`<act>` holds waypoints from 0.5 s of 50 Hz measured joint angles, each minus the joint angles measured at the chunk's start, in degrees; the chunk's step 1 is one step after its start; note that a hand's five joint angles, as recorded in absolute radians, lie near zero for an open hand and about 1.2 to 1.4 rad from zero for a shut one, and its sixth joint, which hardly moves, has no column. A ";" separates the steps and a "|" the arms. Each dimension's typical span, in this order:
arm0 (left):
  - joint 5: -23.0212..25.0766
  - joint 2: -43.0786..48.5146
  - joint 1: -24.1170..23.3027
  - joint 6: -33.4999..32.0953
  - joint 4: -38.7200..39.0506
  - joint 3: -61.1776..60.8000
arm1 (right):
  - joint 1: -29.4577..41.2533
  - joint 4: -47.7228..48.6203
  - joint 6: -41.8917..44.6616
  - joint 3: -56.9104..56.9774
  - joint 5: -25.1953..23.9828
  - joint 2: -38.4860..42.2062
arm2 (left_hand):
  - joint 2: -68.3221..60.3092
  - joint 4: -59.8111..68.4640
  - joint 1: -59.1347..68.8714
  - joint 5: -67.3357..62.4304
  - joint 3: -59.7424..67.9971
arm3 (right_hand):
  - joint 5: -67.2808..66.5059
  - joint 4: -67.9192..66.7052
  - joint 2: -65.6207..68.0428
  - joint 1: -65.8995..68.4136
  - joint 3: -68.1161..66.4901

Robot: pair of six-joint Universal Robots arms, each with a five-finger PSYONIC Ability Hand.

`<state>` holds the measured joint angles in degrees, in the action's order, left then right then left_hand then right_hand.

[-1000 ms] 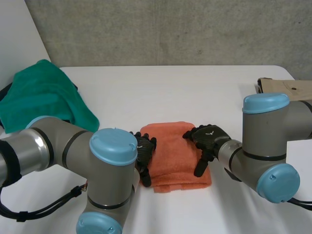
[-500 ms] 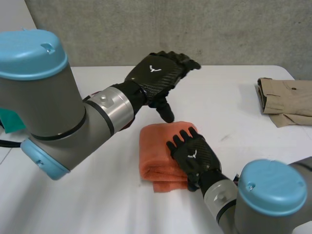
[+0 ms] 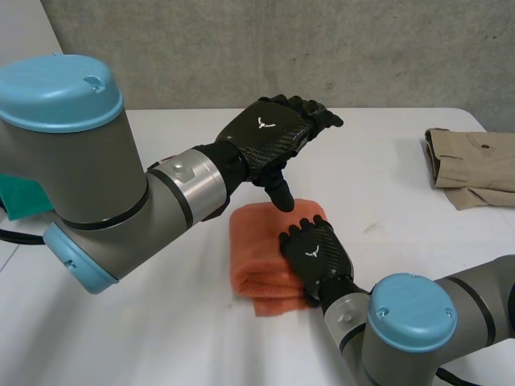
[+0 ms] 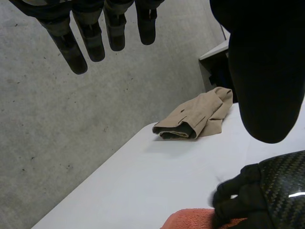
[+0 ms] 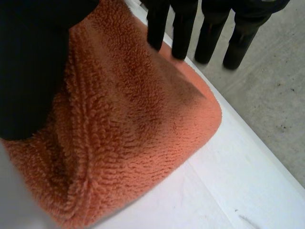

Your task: Fold the laundry.

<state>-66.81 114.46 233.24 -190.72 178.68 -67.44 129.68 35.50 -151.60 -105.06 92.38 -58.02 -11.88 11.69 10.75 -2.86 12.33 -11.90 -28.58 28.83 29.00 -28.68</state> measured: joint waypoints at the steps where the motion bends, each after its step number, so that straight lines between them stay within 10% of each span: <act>1: 0.00 0.00 0.00 0.00 0.00 0.01 | -0.02 0.24 -0.02 0.12 -0.14 0.11 | 0.00 0.00 0.00 0.00 0.00 | -4.18 -7.79 8.11 7.49 -7.86; 6: 0.01 -0.08 0.02 0.02 0.01 0.03 | -0.23 2.86 -0.10 0.84 -2.39 0.32 | 0.00 0.00 0.00 0.00 0.00 | -36.36 -38.29 36.84 28.35 -36.91; 25: -0.24 -2.95 1.36 0.12 0.05 2.37 | -16.93 3.95 -8.48 21.34 -5.80 -2.19 | 0.00 0.00 0.00 0.00 0.00 | -38.15 -40.04 36.84 28.35 -36.95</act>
<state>-67.05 111.50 234.60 -190.60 178.73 -65.07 112.75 39.45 -160.07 -83.72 86.58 -60.20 -11.88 11.69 10.75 -2.86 12.33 -50.05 -68.63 65.66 57.35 -65.63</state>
